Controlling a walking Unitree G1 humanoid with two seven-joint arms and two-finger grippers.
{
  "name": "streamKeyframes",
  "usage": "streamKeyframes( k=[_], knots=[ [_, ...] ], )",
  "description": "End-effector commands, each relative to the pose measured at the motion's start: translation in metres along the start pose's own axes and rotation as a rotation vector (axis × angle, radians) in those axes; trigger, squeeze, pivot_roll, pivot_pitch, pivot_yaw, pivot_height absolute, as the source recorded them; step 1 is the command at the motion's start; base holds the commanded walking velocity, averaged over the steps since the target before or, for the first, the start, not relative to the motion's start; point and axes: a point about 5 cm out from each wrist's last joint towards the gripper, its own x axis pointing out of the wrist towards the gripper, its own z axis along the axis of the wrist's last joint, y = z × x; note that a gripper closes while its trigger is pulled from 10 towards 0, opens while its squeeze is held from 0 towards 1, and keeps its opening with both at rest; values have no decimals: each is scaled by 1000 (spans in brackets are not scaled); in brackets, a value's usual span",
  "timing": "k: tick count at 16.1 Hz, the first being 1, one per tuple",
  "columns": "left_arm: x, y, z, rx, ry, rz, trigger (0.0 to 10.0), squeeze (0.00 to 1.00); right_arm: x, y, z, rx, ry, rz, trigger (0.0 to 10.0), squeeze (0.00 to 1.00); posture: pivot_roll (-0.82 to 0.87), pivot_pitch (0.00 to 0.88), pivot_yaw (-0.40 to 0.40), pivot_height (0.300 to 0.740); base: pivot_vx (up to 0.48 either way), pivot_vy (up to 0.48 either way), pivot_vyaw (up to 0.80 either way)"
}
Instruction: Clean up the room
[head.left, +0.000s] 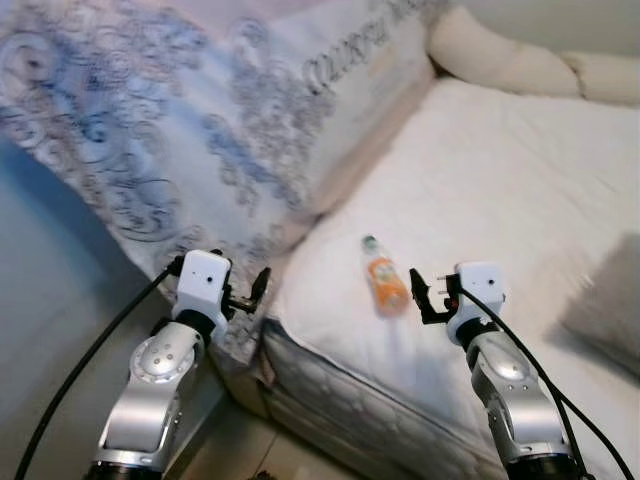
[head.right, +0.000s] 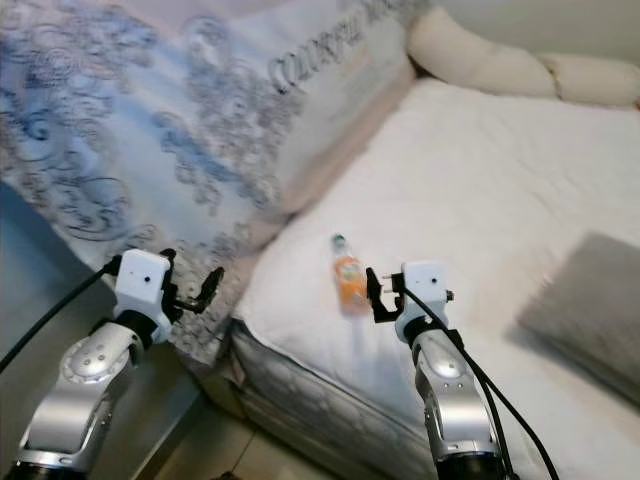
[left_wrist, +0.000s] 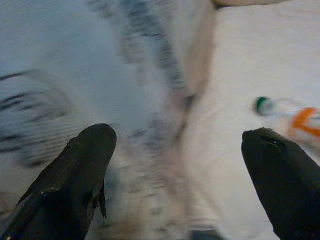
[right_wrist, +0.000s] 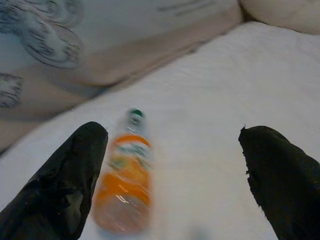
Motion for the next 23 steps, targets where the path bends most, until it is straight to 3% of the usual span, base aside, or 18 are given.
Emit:
streamKeyframes(
  k=[1, 8, 9, 12, 14, 16, 18, 20, 23],
  knots=[
    [0, 7, 2, 14, -3, 22, 10000, 0, 3, 10, 3, 4, -10, 33, 10000, 0, 73, 0, 49, 740, 292, 0, 0],
    [1, 5, 4, 2, -16, 20, 10000, 0, 5, 9, 9, -18, -1, 57, 10000, 0, 77, 0, 45, 740, 243, 0, 0],
    [0, -4, 6, -44, 9, -48, 10000, 0, 4, 6, 12, -47, 13, 75, 10000, 0, 75, 0, 46, 740, 0, 0, 0],
    [2, -16, 8, -22, 38, -119, 10000, 0, 10, -3, 16, -10, 38, 5, 10000, 0, 62, 0, 56, 740, 0, 0, 0],
    [6, -20, 11, -21, 47, -153, 10000, 0, 21, -2, 18, -40, 72, 7, 10000, 0, 52, 0, 72, 740, 0, 0, 0],
    [7, -24, 15, -5, 57, -219, 10000, 0, 35, 2, 16, -93, 179, 59, 10000, 0, 48, 0, 78, 740, 0, 0, 0],
    [9, -26, 15, 1, 76, -258, 10000, 0, 48, 2, 14, -60, 267, 69, 10000, 0, 56, 0, 74, 740, 0, 0, 0],
    [9, -36, 19, 60, 91, -409, 10000, 0, 68, 7, 20, -84, 365, 138, 10000, 0, 63, 0, 70, 740, 0, 0, 0],
    [17, -38, 30, 30, 64, -472, 10000, 0, 86, 9, 32, -125, 431, 119, 10000, 0, 66, 0, 72, 740, 0, 0, 0]
  ],
)
